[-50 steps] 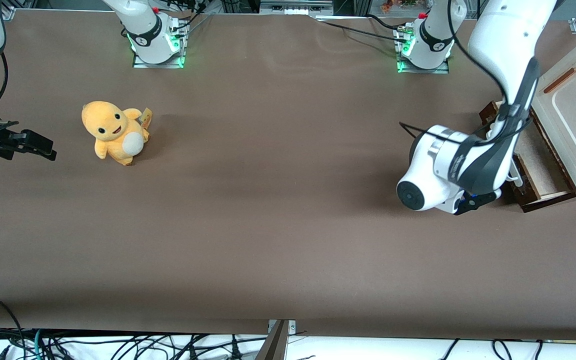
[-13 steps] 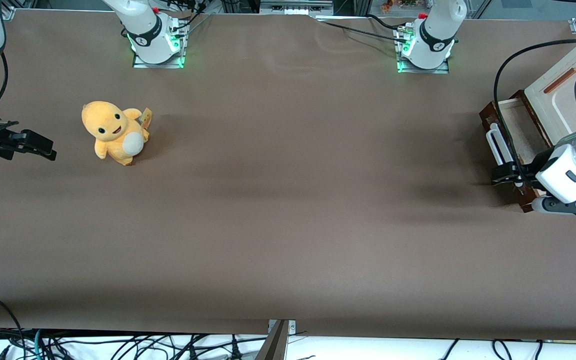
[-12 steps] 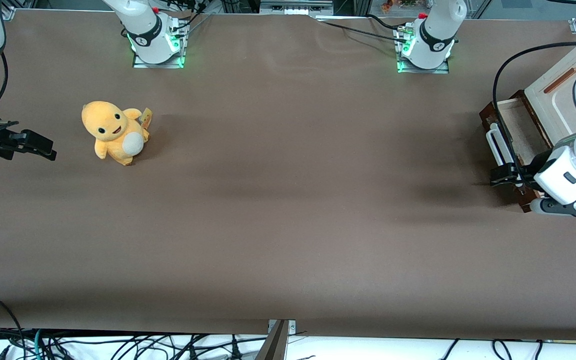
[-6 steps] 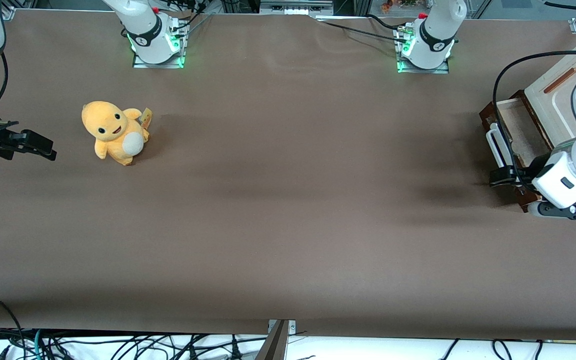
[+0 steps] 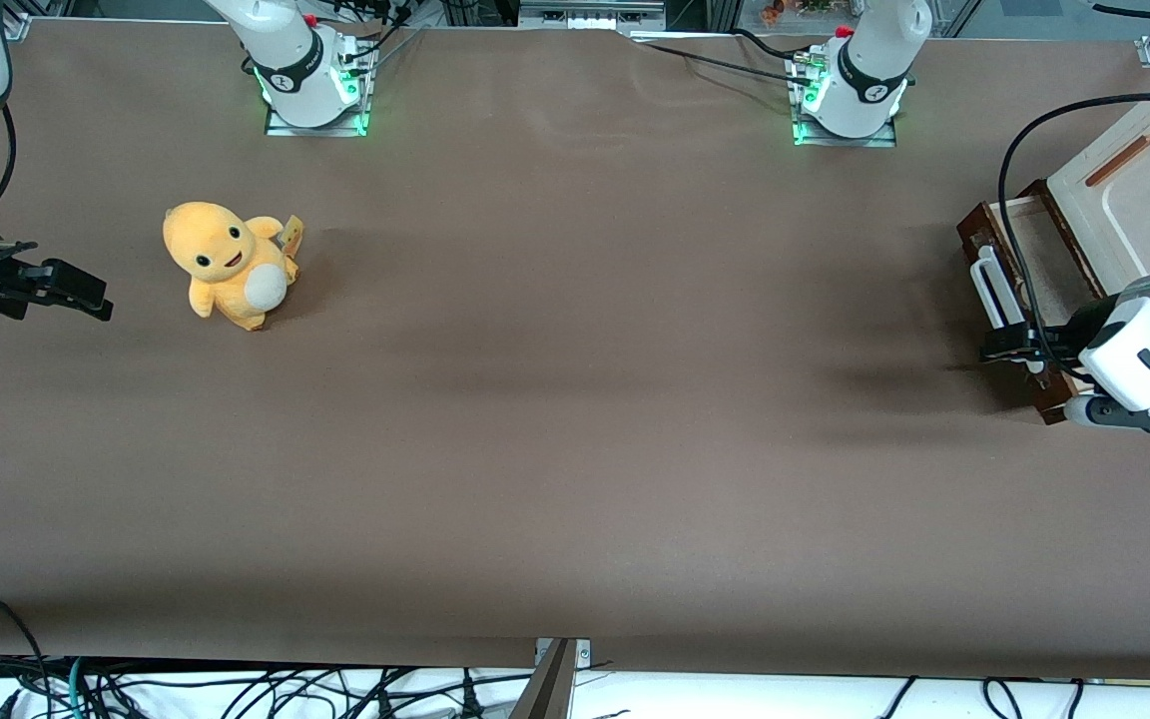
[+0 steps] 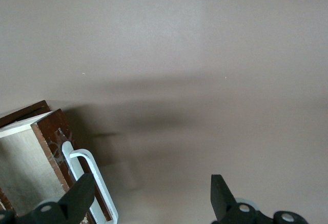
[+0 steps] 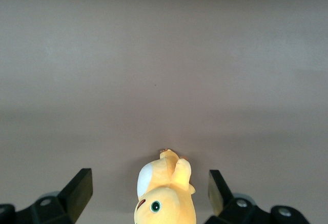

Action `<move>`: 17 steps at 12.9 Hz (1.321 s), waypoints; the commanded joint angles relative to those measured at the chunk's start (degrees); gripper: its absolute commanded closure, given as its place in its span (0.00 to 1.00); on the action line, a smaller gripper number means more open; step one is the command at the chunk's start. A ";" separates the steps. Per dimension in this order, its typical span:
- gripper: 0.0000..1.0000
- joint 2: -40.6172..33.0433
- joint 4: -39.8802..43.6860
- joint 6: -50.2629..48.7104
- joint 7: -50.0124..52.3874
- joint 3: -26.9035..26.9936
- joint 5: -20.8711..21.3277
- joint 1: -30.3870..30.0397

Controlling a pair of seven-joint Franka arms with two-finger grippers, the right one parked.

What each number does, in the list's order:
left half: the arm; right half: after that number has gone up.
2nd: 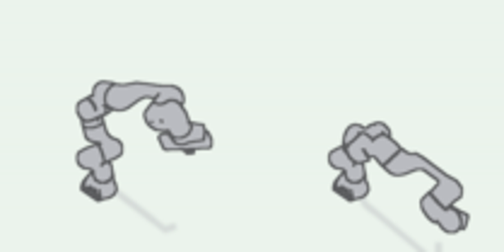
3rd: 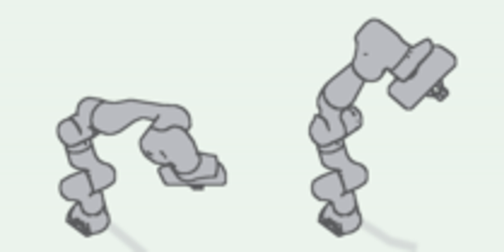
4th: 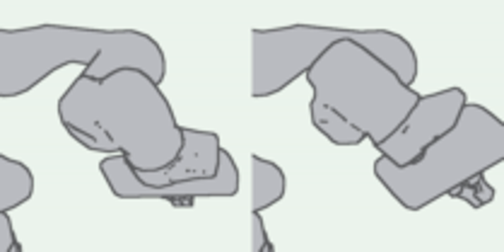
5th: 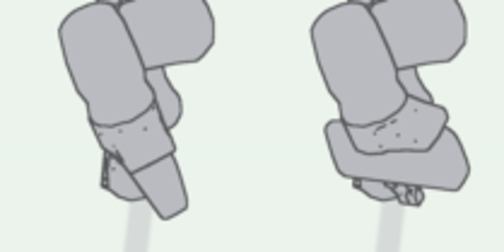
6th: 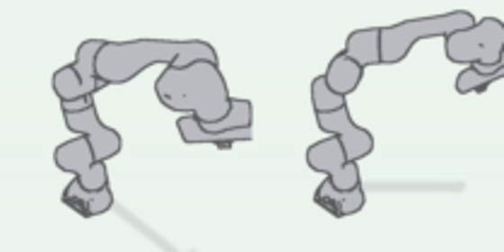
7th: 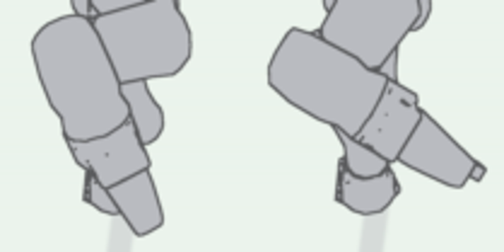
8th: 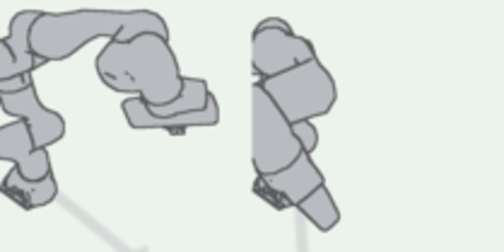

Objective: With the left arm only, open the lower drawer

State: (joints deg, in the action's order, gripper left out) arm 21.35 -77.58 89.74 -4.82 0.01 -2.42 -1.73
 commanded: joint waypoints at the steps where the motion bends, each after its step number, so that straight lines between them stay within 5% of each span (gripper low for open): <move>1: 0.00 -0.52 0.59 -1.05 -2.13 -0.01 -1.62 -0.82; 17: 0.00 -2.28 0.50 -0.44 -2.83 -0.10 2.68 -1.00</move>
State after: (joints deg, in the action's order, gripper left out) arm 19.83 -77.35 89.75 -6.20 0.03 -1.52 -2.76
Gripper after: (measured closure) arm 0.000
